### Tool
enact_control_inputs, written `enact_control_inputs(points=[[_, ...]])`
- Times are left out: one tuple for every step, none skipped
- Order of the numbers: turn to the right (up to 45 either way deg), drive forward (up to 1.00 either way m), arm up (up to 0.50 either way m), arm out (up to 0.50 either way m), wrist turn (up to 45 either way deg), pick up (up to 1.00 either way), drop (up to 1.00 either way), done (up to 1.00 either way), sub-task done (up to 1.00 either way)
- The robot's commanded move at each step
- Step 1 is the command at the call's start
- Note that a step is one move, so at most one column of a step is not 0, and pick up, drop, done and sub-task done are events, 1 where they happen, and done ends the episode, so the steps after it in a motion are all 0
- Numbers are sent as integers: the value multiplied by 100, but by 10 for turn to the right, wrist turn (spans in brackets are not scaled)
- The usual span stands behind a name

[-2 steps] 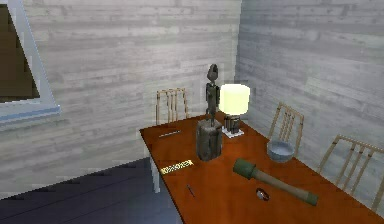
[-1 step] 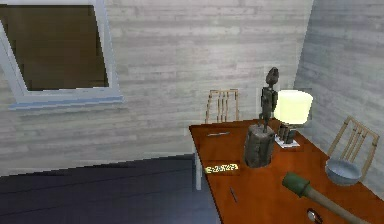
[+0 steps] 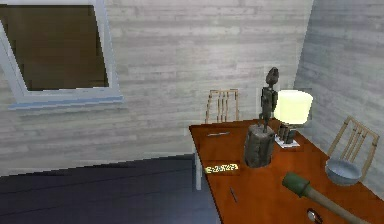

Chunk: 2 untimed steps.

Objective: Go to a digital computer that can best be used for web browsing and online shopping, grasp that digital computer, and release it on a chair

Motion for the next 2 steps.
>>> enact_control_inputs(points=[[0,0,0,0,450,0,0,0,0],[0,0,0,0,450,0,0,0,0]])
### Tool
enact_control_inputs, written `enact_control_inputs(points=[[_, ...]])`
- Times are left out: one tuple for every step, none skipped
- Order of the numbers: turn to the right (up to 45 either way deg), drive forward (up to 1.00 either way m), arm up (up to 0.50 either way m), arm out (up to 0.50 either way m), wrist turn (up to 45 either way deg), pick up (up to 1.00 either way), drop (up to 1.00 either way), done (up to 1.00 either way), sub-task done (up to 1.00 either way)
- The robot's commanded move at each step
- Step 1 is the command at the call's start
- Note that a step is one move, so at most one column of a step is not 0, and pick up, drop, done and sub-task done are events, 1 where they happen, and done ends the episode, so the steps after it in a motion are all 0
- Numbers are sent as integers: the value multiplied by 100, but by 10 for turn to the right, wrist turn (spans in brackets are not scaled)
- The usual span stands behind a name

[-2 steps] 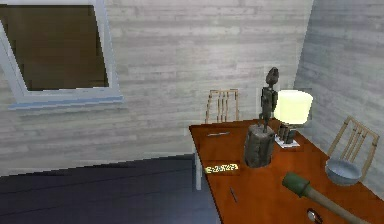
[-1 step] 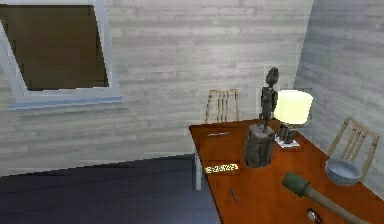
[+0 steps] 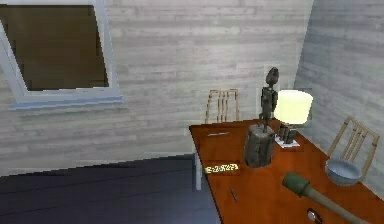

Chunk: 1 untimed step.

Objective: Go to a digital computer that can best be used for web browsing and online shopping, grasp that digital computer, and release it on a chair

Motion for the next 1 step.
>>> enact_control_inputs(points=[[0,0,0,0,390,0,0,0,0]])
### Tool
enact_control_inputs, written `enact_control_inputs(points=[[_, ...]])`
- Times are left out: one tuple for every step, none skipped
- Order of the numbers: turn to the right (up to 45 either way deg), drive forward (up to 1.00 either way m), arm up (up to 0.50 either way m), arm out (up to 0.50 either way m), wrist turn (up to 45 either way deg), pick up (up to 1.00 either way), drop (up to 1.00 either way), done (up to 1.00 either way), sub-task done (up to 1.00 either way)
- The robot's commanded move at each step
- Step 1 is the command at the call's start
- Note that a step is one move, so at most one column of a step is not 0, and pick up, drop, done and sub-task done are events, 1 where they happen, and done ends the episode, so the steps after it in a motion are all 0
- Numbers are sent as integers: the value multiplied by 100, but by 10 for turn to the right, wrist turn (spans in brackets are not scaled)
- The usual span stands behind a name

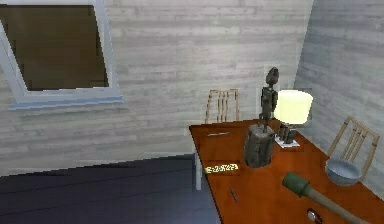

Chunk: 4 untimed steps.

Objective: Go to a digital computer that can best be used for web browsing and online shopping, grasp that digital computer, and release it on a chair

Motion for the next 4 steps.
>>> enact_control_inputs(points=[[0,0,-22,0,0,0,0,0,0],[0,0,-32,0,0,0,0,0,0],[0,0,0,0,0,100,0,0,0],[0,0,10,0,0,0,0,0,0]])
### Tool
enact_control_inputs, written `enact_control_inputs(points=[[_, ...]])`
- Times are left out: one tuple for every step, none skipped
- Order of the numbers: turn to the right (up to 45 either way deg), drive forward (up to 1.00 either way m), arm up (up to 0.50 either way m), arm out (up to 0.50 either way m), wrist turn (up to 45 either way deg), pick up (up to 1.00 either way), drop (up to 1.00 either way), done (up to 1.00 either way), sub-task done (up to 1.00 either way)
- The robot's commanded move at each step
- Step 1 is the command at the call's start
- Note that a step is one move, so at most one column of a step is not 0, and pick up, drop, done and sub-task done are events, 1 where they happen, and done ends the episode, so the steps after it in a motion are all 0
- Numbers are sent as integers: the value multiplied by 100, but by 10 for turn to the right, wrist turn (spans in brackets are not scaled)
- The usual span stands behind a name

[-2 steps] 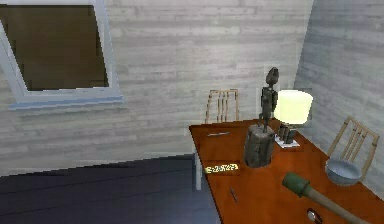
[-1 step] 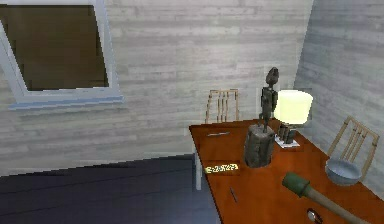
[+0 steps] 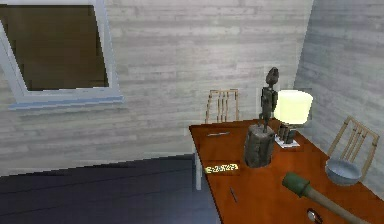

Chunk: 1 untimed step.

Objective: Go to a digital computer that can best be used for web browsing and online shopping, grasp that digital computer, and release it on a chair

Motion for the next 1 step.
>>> enact_control_inputs(points=[[0,0,44,0,0,0,0,0,0]])
